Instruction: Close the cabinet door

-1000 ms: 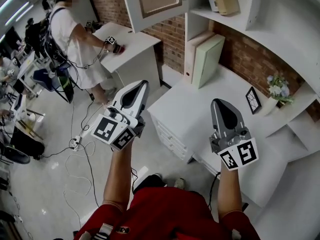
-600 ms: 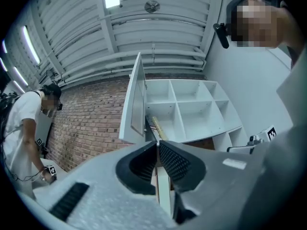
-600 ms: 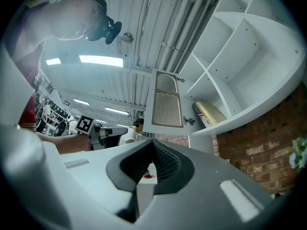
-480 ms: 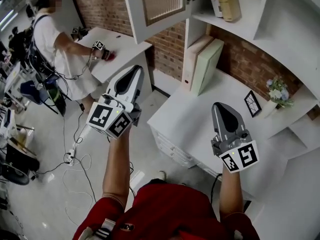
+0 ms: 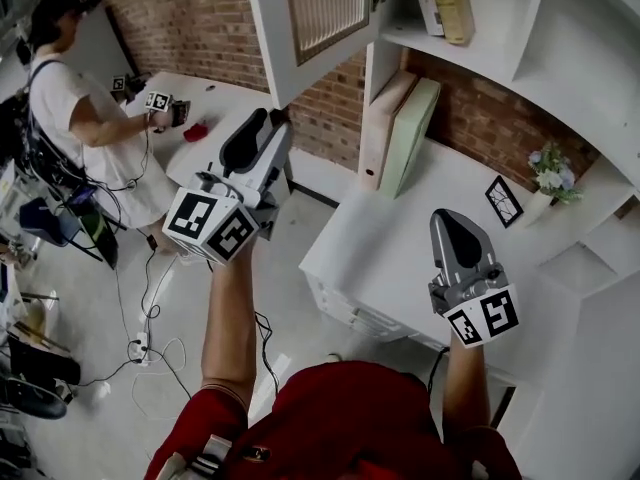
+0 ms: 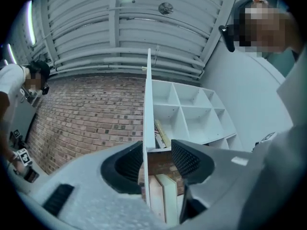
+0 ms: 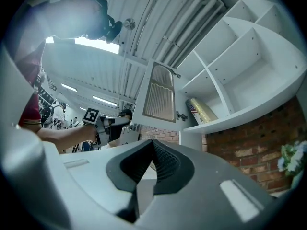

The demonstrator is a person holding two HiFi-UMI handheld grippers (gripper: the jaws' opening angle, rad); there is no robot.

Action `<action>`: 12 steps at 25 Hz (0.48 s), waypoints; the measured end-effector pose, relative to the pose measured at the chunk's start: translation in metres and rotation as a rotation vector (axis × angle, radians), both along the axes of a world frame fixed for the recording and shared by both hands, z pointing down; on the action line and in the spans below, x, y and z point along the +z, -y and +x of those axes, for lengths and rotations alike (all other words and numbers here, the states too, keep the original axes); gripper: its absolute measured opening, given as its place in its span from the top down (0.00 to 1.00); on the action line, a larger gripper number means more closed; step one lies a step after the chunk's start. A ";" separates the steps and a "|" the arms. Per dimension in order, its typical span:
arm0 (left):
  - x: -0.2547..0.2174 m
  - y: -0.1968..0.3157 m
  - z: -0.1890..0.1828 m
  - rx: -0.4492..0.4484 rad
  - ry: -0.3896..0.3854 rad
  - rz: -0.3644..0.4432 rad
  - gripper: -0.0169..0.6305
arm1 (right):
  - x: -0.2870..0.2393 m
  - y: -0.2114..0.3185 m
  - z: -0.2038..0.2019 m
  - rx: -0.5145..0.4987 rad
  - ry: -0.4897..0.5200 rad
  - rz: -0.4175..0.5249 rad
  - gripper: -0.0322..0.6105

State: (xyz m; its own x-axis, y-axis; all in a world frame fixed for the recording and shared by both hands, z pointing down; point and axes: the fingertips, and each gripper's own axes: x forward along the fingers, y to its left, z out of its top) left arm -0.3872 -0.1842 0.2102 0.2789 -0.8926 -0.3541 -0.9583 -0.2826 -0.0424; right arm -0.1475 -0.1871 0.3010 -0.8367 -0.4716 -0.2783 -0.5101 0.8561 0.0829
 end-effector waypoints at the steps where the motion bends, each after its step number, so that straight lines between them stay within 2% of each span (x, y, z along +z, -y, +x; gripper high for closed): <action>1: -0.002 0.004 -0.002 0.025 -0.001 0.002 0.68 | 0.001 0.001 -0.002 0.012 -0.002 -0.002 0.93; 6: -0.011 0.016 -0.003 0.152 -0.019 0.019 0.67 | 0.011 0.002 -0.008 0.070 -0.009 -0.016 0.93; 12: -0.013 0.029 0.004 0.179 -0.010 0.024 0.75 | 0.023 0.014 -0.004 0.100 -0.021 -0.040 0.93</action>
